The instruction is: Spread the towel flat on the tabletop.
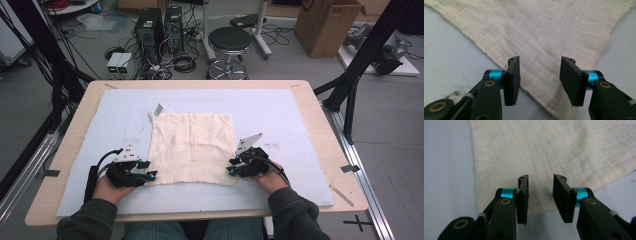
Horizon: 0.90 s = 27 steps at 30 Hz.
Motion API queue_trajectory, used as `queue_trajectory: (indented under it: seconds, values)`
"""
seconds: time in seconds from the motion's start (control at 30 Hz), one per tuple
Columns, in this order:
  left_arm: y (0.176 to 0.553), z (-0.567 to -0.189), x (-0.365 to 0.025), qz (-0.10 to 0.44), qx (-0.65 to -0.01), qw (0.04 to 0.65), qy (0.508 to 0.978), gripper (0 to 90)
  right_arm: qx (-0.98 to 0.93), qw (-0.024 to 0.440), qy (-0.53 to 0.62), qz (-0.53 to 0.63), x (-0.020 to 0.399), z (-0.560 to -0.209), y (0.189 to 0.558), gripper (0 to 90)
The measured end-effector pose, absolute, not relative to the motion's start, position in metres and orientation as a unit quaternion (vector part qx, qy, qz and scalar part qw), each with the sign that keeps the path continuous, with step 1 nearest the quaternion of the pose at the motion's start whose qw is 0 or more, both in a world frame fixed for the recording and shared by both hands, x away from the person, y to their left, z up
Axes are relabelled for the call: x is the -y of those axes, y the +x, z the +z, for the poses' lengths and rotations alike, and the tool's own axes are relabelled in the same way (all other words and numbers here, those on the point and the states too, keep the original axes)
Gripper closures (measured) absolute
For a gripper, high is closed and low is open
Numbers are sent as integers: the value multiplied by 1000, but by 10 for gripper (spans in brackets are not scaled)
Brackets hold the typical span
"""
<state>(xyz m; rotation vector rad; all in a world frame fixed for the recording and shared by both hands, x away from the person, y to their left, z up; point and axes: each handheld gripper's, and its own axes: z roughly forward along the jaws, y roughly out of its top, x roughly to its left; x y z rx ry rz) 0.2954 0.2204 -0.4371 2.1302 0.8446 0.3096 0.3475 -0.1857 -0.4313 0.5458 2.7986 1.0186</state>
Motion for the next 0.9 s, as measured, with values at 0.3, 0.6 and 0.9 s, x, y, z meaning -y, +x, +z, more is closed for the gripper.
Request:
queue_trajectory:
  seconds: [0.3,0.6,0.9]
  values:
    - [295,-432,-224,132,-337,418,833,458,-902,55,207,374,193,-426,345,534]
    - [295,-426,-229,141,-342,429,824,423,-882,66,235,403,200,-421,346,417]
    - [293,-420,-230,149,-344,437,818,392,-868,81,254,420,205,-416,344,329]
